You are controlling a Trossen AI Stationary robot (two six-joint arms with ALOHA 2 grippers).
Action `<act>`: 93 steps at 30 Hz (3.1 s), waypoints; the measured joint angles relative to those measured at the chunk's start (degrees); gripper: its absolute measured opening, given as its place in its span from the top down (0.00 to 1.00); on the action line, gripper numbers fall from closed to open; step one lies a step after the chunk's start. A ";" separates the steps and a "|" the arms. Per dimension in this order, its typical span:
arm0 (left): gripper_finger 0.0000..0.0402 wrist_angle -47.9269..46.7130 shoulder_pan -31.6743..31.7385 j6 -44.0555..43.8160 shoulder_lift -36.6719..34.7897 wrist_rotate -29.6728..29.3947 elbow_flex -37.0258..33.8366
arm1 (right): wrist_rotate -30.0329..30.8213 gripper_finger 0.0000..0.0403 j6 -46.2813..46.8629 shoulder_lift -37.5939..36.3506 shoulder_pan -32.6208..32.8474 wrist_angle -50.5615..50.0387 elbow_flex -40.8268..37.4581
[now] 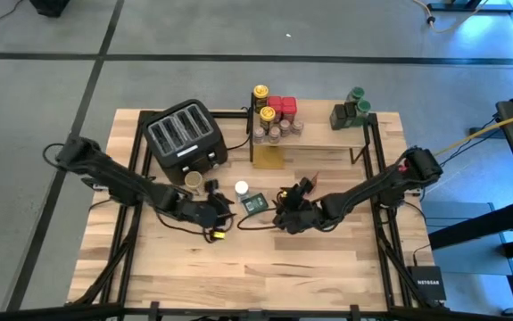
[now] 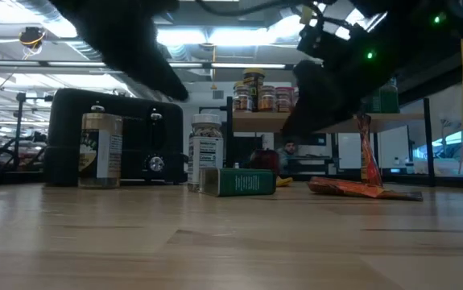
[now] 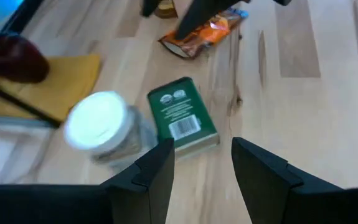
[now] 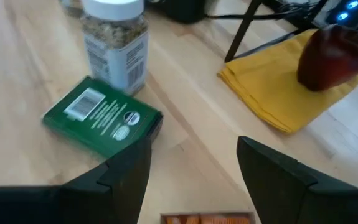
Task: Shelf spices
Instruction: Put the green seasoning can on the shelf
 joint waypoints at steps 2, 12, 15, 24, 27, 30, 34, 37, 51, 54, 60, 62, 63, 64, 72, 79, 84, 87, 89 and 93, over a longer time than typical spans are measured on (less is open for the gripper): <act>0.62 2.76 0.44 1.80 3.61 0.33 0.00 | 2.15 0.40 -0.20 1.61 0.00 3.59 -0.55; 0.62 10.58 4.84 2.59 9.55 0.37 -0.02 | 3.97 0.40 -1.51 4.53 -0.02 6.49 -0.57; 0.62 11.54 5.63 1.85 11.19 0.44 0.02 | 5.14 0.40 -1.41 4.53 0.00 6.47 -0.57; 0.62 13.04 7.28 1.64 16.26 0.23 0.02 | 5.21 0.40 -1.29 4.80 0.00 6.72 -0.57; 0.62 12.99 7.67 1.64 16.28 0.17 0.02 | 5.18 0.40 -1.29 5.53 -0.01 6.78 -0.57; 0.62 12.91 7.68 1.68 15.98 0.19 0.02 | 5.10 0.40 -1.29 6.46 -0.07 6.86 -0.55; 0.62 14.45 7.80 1.66 15.58 0.17 0.00 | 4.63 0.40 -1.38 7.34 -0.11 6.80 -0.55; 0.62 14.00 8.21 1.66 15.72 0.22 0.02 | 4.60 0.40 -1.39 7.33 -0.11 7.10 -0.55; 0.62 11.67 8.64 1.47 16.32 4.11 0.15 | 4.57 0.40 -1.78 7.33 -0.11 7.65 -0.55; 0.62 10.02 8.62 1.02 16.19 5.14 0.22 | 4.11 0.40 -2.65 7.33 -0.11 7.89 -0.55; 0.62 6.85 8.53 0.80 16.94 8.19 -0.36 | 3.43 0.40 -2.78 7.33 -0.07 7.88 -0.55; 0.62 7.51 8.56 0.63 16.42 7.87 0.00 | 3.13 0.40 -2.80 7.33 -0.07 7.98 -0.55; 0.62 7.57 8.60 0.61 16.38 7.80 0.04 | 3.09 0.40 -2.80 7.33 -0.07 8.02 -0.55; 0.62 7.41 8.60 0.63 16.50 7.79 -0.04 | 3.06 0.40 -2.82 7.33 -0.07 8.00 -0.55; 0.62 7.77 8.60 0.63 16.52 7.55 -0.07 | 2.99 0.40 -3.55 7.32 -0.06 7.95 -0.55; 0.62 5.01 8.07 0.87 15.87 7.40 -0.04 | -5.74 0.40 -2.89 3.40 2.21 3.52 2.31; 0.62 -2.06 7.02 -0.17 9.51 7.14 -0.02 | -5.36 0.40 -2.59 5.59 5.24 14.26 2.77; 0.62 -7.35 5.76 -2.77 4.69 6.91 -0.02 | -1.24 0.40 -1.14 9.58 7.51 19.14 2.64; 0.62 -9.72 4.46 -4.22 1.36 5.42 -0.02 | 1.40 0.40 -1.32 12.57 8.74 24.78 2.76; 0.62 -13.03 1.41 -5.88 -3.92 0.60 -0.02 | 4.05 0.40 -3.67 14.91 9.07 21.79 6.42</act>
